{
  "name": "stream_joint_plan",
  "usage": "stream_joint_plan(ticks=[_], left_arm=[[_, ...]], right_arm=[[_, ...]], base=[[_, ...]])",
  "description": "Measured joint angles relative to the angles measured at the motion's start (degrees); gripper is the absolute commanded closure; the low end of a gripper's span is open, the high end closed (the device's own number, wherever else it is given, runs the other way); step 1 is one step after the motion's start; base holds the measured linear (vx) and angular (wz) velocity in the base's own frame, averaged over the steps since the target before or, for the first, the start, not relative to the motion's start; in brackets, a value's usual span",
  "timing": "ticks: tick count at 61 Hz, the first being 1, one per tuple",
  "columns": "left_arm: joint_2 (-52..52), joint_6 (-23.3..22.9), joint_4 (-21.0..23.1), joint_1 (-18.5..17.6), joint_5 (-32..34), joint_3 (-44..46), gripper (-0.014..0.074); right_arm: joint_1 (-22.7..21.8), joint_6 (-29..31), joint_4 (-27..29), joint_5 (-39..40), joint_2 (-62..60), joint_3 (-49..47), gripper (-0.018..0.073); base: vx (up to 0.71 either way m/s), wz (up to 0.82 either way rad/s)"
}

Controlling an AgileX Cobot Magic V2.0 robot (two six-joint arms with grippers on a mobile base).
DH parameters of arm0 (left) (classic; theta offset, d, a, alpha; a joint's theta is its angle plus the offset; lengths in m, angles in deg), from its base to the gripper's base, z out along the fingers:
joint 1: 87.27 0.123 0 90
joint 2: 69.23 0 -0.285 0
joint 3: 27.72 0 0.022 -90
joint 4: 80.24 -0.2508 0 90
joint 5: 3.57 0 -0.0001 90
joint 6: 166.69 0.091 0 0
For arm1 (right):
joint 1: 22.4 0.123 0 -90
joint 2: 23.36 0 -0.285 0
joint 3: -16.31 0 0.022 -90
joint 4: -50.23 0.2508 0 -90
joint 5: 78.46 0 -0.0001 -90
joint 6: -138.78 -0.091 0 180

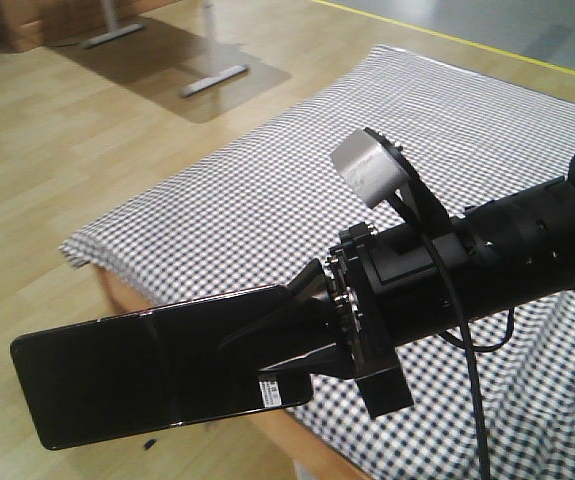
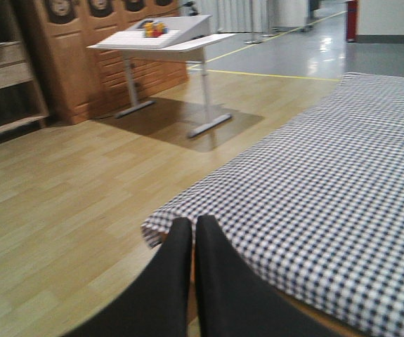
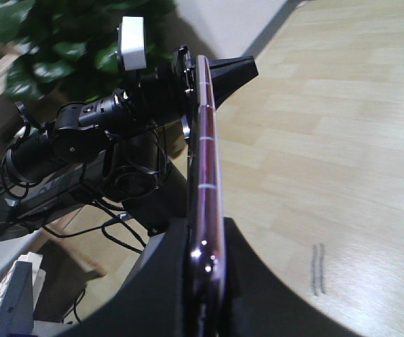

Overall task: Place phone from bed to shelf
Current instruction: 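Hold the phone in the right gripper while the base turns away from the bed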

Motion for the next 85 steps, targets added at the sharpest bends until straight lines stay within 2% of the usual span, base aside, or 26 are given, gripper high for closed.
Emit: stream_joint_plan(ticks=[61,85], left_arm=[[0.0,0.0,0.0,0.0,0.0,0.0,0.0595],[0.0,0.0,0.0,0.0,0.0,0.0,0.0595]], right_arm=[[0.0,0.0,0.0,0.0,0.0,0.0,0.0561],[0.0,0.0,0.0,0.0,0.0,0.0,0.0561]], base=[[-0.12,0.59],[-0.06,0.36]])
